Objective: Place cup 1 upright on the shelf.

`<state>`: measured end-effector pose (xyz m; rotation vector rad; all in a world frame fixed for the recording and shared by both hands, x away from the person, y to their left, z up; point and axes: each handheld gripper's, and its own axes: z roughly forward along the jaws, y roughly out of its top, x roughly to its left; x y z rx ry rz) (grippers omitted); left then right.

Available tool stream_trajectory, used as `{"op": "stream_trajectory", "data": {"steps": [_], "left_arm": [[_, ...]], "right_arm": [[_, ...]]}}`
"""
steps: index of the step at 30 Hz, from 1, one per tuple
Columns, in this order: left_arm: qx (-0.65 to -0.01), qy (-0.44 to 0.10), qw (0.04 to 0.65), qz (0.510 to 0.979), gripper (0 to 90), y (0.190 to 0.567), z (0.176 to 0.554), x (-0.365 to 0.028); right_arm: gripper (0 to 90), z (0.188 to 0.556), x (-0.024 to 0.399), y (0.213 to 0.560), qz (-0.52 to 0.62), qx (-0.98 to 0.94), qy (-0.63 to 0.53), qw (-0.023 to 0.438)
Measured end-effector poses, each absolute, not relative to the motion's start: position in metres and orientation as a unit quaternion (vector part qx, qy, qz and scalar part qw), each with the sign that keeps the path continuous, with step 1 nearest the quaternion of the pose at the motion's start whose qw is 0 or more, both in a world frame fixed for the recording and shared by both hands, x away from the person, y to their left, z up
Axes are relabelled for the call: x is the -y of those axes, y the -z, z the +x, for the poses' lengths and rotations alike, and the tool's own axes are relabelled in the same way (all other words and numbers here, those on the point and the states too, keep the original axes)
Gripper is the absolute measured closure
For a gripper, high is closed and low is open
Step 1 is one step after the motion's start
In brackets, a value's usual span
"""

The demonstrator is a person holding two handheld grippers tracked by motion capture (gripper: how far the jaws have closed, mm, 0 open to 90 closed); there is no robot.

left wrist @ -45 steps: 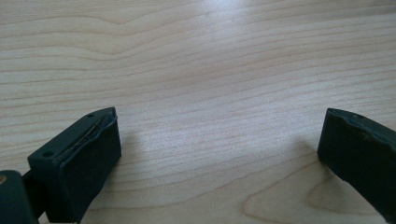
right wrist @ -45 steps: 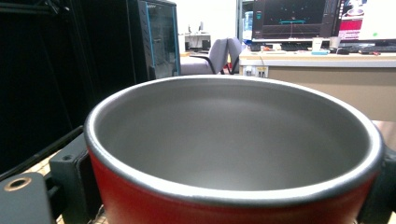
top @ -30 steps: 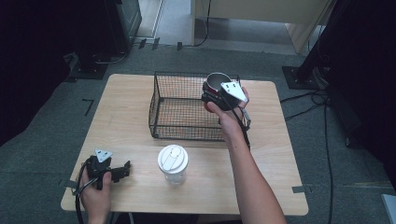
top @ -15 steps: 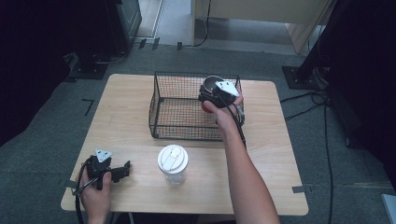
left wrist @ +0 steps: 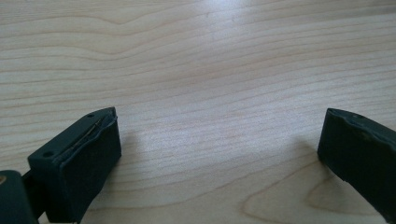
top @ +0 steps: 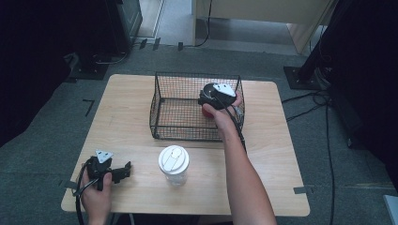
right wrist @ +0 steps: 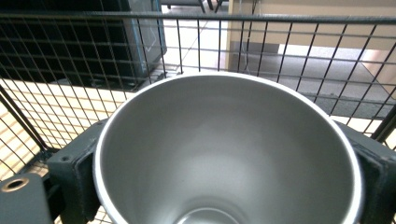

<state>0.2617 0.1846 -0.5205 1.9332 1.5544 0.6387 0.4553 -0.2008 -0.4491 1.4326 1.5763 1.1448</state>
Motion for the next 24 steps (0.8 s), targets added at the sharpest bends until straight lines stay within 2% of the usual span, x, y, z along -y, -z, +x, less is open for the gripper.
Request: {"op": "stream_trajectory", "data": {"steps": [8, 13, 15, 24], "left_arm": [[-0.580, -0.239, 0.286, 0.724, 0.0, 0.521, 0.262, -0.184], [-0.580, -0.239, 0.287, 0.724, 0.0, 0.521, 0.262, -0.184], [-0.580, -0.239, 0.286, 0.724, 0.0, 0.521, 0.262, -0.184], [-0.580, -0.239, 0.286, 0.724, 0.0, 0.520, 0.262, -0.184]], "right_arm": [[5.7, 0.457, 0.202, 0.447, 0.560, -0.608, -0.431, 0.362], [0.0, 0.455, 0.201, 0.442, 0.563, -0.592, -0.462, 0.344], [0.0, 0.455, 0.197, 0.440, 0.565, -0.582, -0.454, 0.368], [0.0, 0.449, 0.194, 0.421, 0.555, -0.566, -0.474, 0.383]]}}
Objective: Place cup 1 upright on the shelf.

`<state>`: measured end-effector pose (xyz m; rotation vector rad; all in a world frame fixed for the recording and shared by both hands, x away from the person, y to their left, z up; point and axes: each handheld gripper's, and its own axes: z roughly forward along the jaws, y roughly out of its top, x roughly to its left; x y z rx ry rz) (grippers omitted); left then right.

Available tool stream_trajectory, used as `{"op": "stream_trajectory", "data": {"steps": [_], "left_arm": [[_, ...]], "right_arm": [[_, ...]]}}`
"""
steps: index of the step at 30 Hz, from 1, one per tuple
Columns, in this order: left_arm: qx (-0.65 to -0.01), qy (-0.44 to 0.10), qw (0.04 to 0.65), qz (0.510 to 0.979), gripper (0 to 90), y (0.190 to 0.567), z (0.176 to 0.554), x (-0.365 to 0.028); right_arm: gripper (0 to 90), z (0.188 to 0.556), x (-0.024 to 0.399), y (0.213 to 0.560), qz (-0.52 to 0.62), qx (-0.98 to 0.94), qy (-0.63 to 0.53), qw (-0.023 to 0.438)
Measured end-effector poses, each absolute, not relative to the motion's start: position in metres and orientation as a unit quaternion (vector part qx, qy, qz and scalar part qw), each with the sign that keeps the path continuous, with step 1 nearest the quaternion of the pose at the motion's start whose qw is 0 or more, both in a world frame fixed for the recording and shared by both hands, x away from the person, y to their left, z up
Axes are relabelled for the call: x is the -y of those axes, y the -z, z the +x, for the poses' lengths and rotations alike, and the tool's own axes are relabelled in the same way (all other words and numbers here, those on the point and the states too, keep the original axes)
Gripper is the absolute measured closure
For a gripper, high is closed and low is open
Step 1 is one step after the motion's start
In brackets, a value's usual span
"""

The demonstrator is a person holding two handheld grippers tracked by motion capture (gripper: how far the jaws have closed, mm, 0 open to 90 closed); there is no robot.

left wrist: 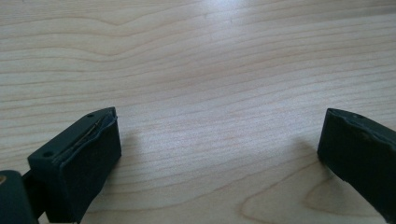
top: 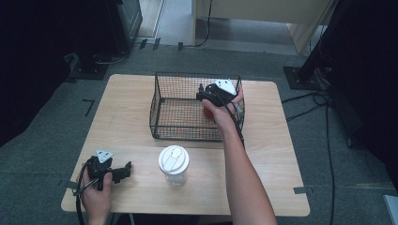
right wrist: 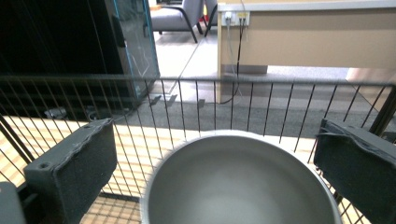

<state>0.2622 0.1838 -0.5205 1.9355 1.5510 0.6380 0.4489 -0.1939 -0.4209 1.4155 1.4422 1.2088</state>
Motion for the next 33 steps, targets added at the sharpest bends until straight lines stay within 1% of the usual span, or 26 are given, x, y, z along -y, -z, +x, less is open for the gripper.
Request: {"op": "stream_trajectory", "data": {"steps": [4, 6, 14, 18, 25, 26, 33], "left_arm": [[-0.581, -0.239, 0.286, 0.724, 0.0, 0.521, 0.262, -0.184], [-0.581, -0.239, 0.287, 0.723, 0.0, 0.521, 0.262, -0.184], [-0.580, -0.239, 0.286, 0.724, 0.0, 0.521, 0.262, -0.184], [-0.581, -0.239, 0.287, 0.723, 0.0, 0.521, 0.262, -0.184], [-0.581, -0.239, 0.288, 0.723, 0.0, 0.521, 0.262, -0.184], [-0.581, -0.239, 0.288, 0.722, 0.0, 0.521, 0.262, -0.183], [-0.581, -0.239, 0.287, 0.723, 0.0, 0.521, 0.262, -0.184]], "right_arm": [[0.0, 0.445, 0.192, 0.410, 0.550, -0.564, -0.478, 0.389], [0.0, 0.441, 0.191, 0.403, 0.543, -0.567, -0.472, 0.400], [0.0, 0.428, 0.198, 0.391, 0.539, -0.564, -0.485, 0.395], [0.0, 0.414, 0.199, 0.383, 0.530, -0.571, -0.485, 0.397], [0.0, 0.397, 0.204, 0.378, 0.524, -0.576, -0.487, 0.395], [0.0, 0.390, 0.206, 0.377, 0.520, -0.578, -0.490, 0.395], [0.0, 0.372, 0.213, 0.381, 0.517, -0.581, -0.495, 0.388]]}}
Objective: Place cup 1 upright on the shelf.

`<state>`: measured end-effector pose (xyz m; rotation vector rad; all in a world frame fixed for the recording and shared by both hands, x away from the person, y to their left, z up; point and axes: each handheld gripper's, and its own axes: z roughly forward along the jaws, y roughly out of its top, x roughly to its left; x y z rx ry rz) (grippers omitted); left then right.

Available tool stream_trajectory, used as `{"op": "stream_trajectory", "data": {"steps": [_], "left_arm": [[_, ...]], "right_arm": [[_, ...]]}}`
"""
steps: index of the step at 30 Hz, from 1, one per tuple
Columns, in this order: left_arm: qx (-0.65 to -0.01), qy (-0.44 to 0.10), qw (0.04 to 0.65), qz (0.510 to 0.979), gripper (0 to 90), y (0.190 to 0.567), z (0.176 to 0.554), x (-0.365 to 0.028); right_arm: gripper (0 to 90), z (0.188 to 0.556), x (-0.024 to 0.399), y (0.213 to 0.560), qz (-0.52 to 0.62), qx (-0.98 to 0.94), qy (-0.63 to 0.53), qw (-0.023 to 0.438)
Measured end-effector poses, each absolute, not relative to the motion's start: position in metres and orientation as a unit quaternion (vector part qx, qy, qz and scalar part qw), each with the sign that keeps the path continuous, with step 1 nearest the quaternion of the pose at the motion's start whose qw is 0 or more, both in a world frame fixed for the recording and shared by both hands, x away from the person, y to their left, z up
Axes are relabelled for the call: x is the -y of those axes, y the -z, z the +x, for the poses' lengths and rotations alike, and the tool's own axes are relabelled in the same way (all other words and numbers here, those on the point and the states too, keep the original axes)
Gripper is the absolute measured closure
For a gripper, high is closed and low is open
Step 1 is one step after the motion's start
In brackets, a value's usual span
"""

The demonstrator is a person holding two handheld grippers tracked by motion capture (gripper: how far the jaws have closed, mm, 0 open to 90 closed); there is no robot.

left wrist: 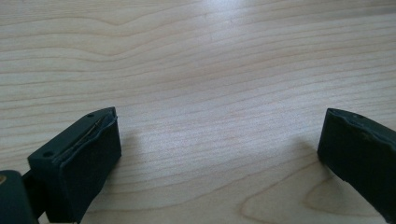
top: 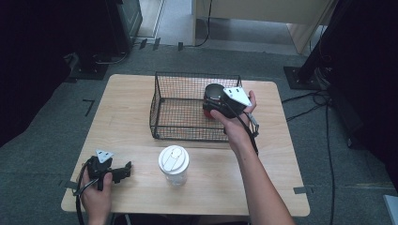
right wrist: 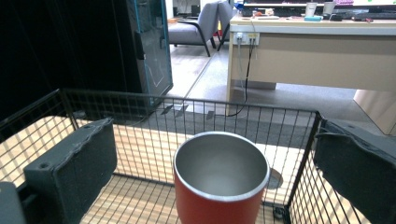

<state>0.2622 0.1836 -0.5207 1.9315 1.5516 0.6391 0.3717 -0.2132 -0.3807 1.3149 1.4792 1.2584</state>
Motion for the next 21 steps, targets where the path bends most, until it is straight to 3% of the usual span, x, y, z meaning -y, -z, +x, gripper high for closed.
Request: {"op": "stream_trajectory", "data": {"steps": [21], "left_arm": [[-0.581, -0.238, 0.287, 0.723, 0.0, 0.521, 0.262, -0.184]], "right_arm": [[0.0, 0.290, 0.223, 0.408, 0.469, -0.622, -0.511, 0.364]]}}
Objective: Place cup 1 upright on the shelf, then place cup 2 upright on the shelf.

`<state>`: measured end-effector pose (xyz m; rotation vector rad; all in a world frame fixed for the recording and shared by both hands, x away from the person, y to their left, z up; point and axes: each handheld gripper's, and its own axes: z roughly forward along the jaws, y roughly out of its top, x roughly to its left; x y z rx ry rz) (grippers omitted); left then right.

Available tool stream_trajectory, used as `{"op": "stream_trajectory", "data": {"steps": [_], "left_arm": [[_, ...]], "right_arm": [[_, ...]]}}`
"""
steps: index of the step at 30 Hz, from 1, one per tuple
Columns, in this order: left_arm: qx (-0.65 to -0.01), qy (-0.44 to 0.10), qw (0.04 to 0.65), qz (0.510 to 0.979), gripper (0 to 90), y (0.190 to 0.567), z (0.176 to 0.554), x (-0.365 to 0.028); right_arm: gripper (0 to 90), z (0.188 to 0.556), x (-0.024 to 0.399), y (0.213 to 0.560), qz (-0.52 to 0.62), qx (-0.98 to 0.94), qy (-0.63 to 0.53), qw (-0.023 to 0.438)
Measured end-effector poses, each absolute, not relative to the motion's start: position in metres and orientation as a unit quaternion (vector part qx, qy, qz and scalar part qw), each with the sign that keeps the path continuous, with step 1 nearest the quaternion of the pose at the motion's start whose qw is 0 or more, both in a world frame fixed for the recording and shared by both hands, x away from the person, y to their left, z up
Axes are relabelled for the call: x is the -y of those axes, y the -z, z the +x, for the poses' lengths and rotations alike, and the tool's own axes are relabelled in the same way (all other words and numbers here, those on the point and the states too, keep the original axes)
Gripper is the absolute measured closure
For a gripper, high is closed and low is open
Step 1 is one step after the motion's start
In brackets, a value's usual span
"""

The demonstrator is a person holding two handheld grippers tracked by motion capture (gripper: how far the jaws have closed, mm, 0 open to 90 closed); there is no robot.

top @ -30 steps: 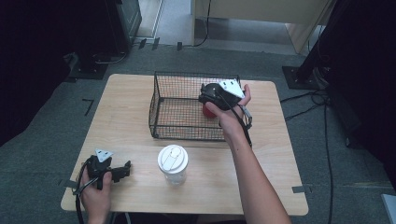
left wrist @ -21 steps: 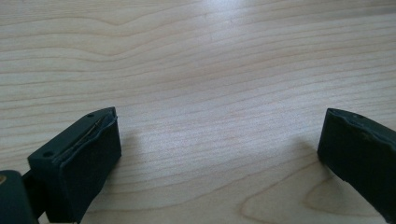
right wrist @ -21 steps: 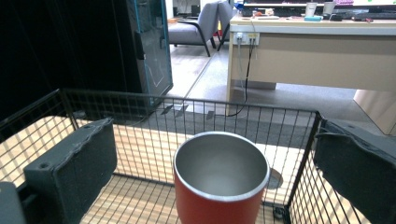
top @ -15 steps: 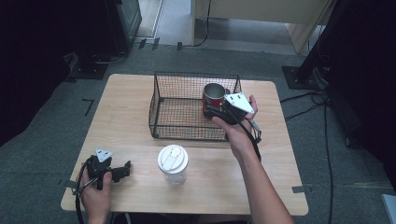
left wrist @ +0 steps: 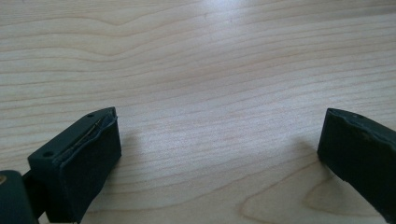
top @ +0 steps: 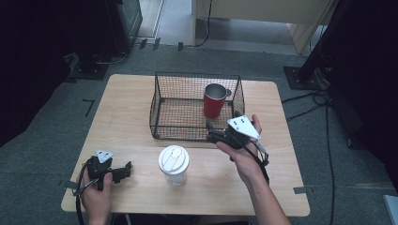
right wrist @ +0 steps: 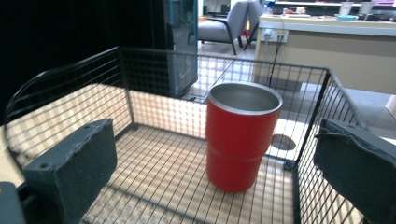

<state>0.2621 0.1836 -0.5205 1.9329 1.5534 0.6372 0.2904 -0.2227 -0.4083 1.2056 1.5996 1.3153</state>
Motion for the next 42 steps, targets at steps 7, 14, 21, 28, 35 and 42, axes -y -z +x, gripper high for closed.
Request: {"op": "stream_trajectory", "data": {"steps": [7, 14, 21, 28, 35, 42], "left_arm": [[-0.581, -0.239, 0.286, 0.724, 0.0, 0.521, 0.262, -0.184], [-0.581, -0.239, 0.287, 0.723, 0.0, 0.521, 0.262, -0.184], [-0.581, -0.239, 0.287, 0.723, 0.0, 0.521, 0.262, -0.184], [-0.581, -0.239, 0.286, 0.724, 0.0, 0.521, 0.262, -0.184], [-0.581, -0.239, 0.286, 0.724, 0.0, 0.521, 0.262, -0.184], [-0.580, -0.239, 0.286, 0.724, 0.0, 0.521, 0.262, -0.184]], "right_arm": [[0.0, 0.266, 0.216, 0.418, 0.456, -0.630, -0.519, 0.355], [0.0, 0.243, 0.214, 0.432, 0.448, -0.639, -0.520, 0.347], [0.0, 0.229, 0.218, 0.448, 0.452, -0.641, -0.519, 0.340], [0.0, 0.208, 0.220, 0.471, 0.452, -0.647, -0.516, 0.332], [0.0, 0.196, 0.219, 0.487, 0.456, -0.650, -0.518, 0.319], [0.0, 0.183, 0.205, 0.496, 0.437, -0.666, -0.524, 0.301]]}}
